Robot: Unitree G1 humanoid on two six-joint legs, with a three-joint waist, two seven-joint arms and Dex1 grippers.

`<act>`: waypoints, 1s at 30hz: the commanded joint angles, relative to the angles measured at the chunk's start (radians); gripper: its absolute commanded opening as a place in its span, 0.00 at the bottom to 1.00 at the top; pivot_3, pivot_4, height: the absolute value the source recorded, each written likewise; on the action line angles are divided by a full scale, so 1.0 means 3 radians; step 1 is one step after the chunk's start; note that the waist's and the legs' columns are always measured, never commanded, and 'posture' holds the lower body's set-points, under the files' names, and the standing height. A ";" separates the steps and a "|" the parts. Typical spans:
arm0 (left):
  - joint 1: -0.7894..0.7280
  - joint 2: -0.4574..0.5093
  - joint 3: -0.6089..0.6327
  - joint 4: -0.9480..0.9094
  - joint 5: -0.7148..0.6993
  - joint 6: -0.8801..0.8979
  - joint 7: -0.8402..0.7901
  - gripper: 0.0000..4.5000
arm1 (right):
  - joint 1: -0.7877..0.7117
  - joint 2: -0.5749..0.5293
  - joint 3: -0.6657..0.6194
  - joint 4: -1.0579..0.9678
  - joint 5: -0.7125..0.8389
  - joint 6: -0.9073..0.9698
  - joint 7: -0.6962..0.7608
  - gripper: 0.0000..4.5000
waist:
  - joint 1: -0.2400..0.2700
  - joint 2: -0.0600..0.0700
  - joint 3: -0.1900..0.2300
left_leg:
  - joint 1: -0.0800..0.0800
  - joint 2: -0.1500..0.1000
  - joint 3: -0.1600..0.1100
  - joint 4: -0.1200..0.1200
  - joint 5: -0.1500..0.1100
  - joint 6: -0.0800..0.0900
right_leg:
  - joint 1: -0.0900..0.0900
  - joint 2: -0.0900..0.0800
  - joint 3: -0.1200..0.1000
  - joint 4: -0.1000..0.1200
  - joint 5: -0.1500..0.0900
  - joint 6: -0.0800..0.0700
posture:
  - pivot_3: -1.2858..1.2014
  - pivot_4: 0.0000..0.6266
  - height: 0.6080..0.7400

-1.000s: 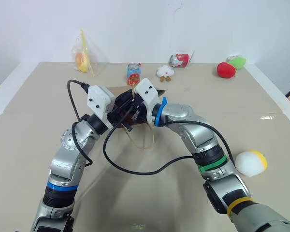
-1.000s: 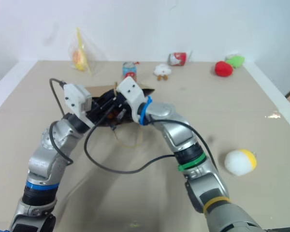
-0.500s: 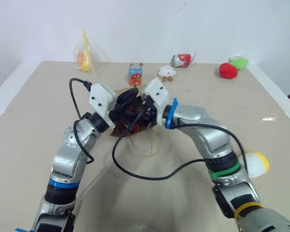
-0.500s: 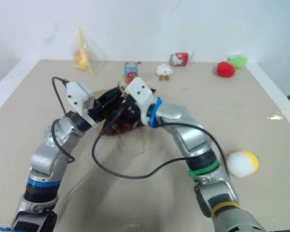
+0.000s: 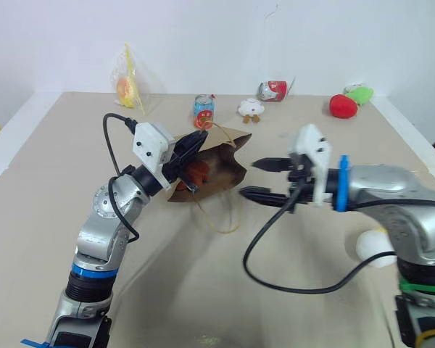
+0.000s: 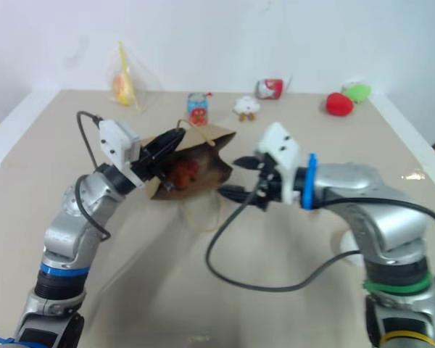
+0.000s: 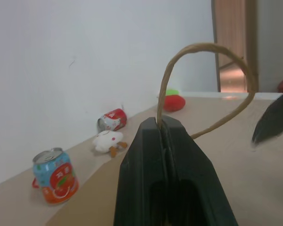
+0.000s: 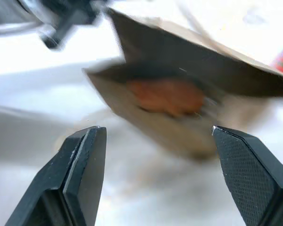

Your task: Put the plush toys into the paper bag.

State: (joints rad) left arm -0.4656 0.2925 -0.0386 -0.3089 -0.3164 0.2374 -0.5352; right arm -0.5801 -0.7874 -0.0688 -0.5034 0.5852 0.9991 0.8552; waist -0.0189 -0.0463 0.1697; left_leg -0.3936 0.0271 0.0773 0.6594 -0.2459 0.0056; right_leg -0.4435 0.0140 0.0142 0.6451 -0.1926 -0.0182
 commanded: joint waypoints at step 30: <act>0.0097 -0.0043 -0.0099 -0.0229 -0.0028 -0.0031 -0.0028 0.00 | 0.2616 -0.0644 -0.1345 0.1390 -0.1139 -0.1383 0.0225 0.75 | -0.0005 -0.0001 -0.0001 | 0.0018 -0.0003 -0.0001 -0.0002 0.0003 -0.0001 | 0.0013 0.0003 0.0005 0.0002 -0.0001 0.0004 | 0.52 0.24 1.00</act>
State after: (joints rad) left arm -0.4134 0.2811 -0.0732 -0.3367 -0.3234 0.2389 -0.5511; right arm 0.1976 -0.9845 -0.4816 -0.1092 0.2672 0.5867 0.9408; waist -0.0203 -0.0466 0.1696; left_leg -0.3881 0.0261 0.0771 0.6592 -0.2449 0.0052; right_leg -0.4393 0.0148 0.0155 0.6456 -0.1927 -0.0168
